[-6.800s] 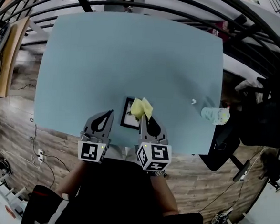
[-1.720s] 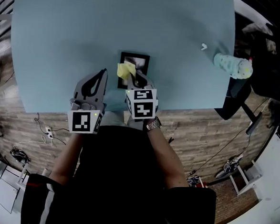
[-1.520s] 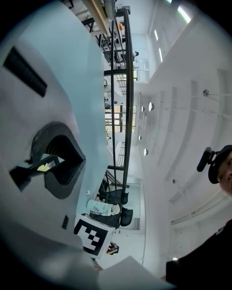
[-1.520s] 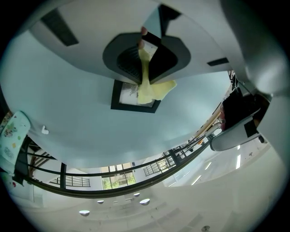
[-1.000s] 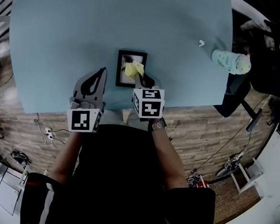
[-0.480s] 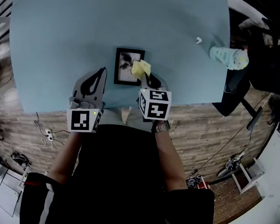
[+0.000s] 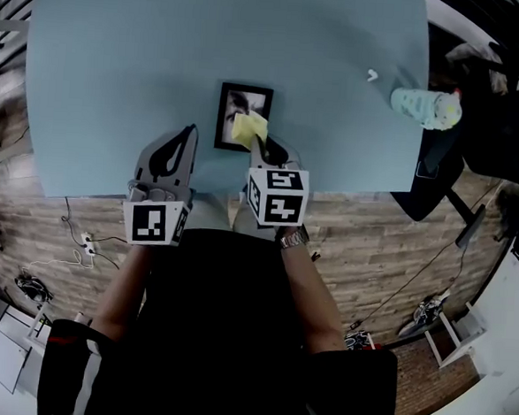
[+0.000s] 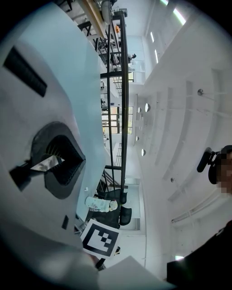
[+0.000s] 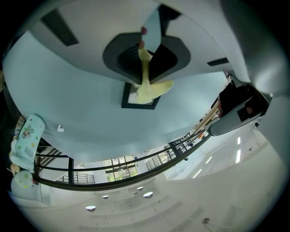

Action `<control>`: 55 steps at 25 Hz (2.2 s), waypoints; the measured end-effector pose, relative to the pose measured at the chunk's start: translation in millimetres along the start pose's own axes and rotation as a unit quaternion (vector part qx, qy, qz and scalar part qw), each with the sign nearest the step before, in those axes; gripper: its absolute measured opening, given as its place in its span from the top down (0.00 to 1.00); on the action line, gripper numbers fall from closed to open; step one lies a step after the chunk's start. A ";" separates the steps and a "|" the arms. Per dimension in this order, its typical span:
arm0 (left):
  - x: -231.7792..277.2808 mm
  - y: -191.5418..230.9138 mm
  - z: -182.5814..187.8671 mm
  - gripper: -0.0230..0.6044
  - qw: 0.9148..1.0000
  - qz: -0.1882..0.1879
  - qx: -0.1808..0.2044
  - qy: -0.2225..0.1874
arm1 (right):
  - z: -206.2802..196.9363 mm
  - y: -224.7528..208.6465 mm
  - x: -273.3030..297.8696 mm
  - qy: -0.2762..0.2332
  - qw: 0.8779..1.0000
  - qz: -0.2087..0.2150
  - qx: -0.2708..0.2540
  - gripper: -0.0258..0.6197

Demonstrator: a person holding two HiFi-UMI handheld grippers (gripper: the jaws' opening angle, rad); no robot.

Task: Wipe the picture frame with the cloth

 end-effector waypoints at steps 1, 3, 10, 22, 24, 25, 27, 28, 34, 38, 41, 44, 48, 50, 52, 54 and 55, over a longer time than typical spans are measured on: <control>-2.3 0.2 0.6 0.96 1.000 0.003 -0.001 -0.002 | 0.5 4.8 1.1 0.000 1.000 0.006 -0.004 0.90; -6.6 0.3 1.1 0.96 1.000 0.007 -0.003 -0.006 | 1.5 14.5 4.5 0.002 1.000 0.019 -0.014 0.90; -16.2 3.9 -2.3 0.96 1.000 0.022 -0.006 -0.001 | 1.4 35.7 24.2 0.018 0.998 0.046 -0.038 0.90; -15.7 11.3 -6.1 0.96 1.000 0.025 -0.013 0.009 | -3.5 27.8 42.0 0.044 0.998 0.037 -0.032 0.90; -15.4 9.5 -7.1 0.96 1.000 0.025 -0.013 0.010 | -4.9 23.4 40.9 0.046 0.998 0.033 -0.031 0.90; -15.1 8.2 -7.3 0.96 1.000 0.024 -0.014 0.011 | -5.7 20.9 40.3 0.047 0.998 0.031 -0.030 0.91; -14.9 5.7 -8.4 0.96 1.000 0.022 -0.013 0.013 | -7.5 15.7 38.7 0.048 0.998 0.026 -0.027 0.90; -15.2 4.6 -9.5 0.96 1.000 0.020 -0.011 0.014 | -8.5 13.3 37.6 0.048 0.998 0.024 -0.025 0.90; -15.2 -0.8 -7.5 0.96 1.000 0.014 -0.011 0.010 | -12.9 -1.1 28.4 0.047 0.999 0.007 -0.015 0.91; -15.8 -5.7 -6.8 0.96 1.000 0.013 -0.011 0.006 | -15.4 -11.1 21.6 0.044 0.999 -0.003 -0.009 0.91; -17.6 -8.6 -7.9 0.96 1.000 0.013 -0.011 0.006 | -16.9 -16.2 17.1 0.040 0.999 -0.008 -0.007 0.90; -20.3 -11.2 -9.0 0.96 1.000 0.012 -0.008 0.006 | -18.4 -20.3 11.9 0.035 0.999 -0.015 -0.003 0.91; -22.9 -14.1 -10.9 0.96 1.000 0.012 -0.006 0.007 | -17.2 -21.8 2.7 0.023 1.000 -0.018 0.006 0.90; -23.9 -14.9 -9.2 0.96 1.000 0.013 -0.006 0.003 | -13.8 -18.9 -3.2 0.015 1.000 -0.014 0.004 0.90; -25.6 -14.7 -8.1 0.96 1.000 0.017 -0.006 0.001 | -10.0 -14.2 -7.4 0.006 1.000 -0.008 -0.001 0.90; -28.2 -14.3 -8.0 0.96 1.000 0.021 -0.005 0.001 | -7.3 -8.8 -9.3 0.001 1.000 0.000 -0.006 0.90; -29.4 -14.2 -7.9 0.96 1.000 0.023 -0.005 0.001 | -6.7 -5.9 -9.5 0.000 1.000 0.004 -0.009 0.90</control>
Point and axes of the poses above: the fingertips, and each gripper's own axes: x forward along the fingers, y to its left, z out of its top, the point moved 9 cm from there along -x, backward along the fingers, and after that the axes turned 1 degree about -y, right-handed, at the moved point
